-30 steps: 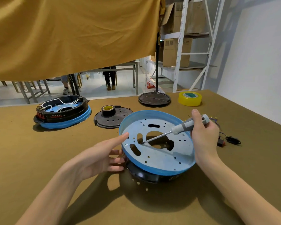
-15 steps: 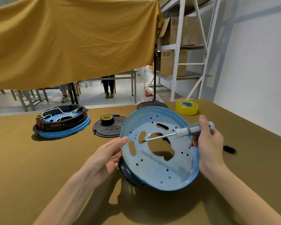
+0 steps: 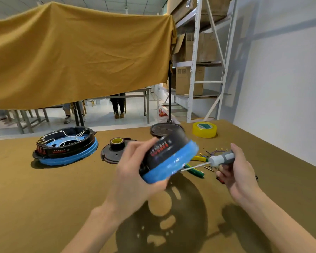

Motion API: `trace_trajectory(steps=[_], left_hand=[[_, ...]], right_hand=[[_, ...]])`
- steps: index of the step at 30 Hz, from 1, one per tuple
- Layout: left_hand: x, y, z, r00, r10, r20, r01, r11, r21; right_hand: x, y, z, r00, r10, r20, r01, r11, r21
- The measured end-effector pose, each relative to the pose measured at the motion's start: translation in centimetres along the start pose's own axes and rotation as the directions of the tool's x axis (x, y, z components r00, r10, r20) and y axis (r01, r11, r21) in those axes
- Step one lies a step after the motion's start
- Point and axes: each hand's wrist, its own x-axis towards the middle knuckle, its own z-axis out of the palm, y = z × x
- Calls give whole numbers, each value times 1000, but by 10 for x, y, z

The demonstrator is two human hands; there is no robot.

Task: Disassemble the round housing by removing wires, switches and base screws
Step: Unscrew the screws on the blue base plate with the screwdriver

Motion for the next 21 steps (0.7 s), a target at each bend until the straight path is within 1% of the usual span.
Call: trace_trajectory(steps=[2,3,4,6,8,12,15,18,21], left_hand=[[-15,2,9,995,56,86,-62,996,58],[-22,2,12,992,81,101,-92,990,103],[-28,2,16,991,84,105,-99,984,147],[-35,1,20,994,43,99,-63,976,206],[-40,-2,24,994,59,96,-82,965,250],[-53,-9,35,968,199,151,-237,925,296],[-61,-13,42,942,260,211,-319,889,330],[-64,-15,46,924,298,238,-368,863,346],[-64,-16,47,924,288,253,-366,860,356]], right_hand=[[-1,4,-7,1000,-5,-23,4,999,-34],[-1,7,-12,999,-11,-35,9,999,-50],[-2,11,-17,999,-18,-46,14,998,-66],[-4,19,-28,998,-20,-67,13,995,-99],[-5,28,-37,996,-7,-91,-4,993,-118],[-7,38,-42,994,28,-107,-41,992,-123],[-5,40,-41,993,50,-110,-63,991,-120],[-4,40,-39,995,39,-95,-52,988,-142],[-1,40,-39,995,43,-94,-56,988,-144]])
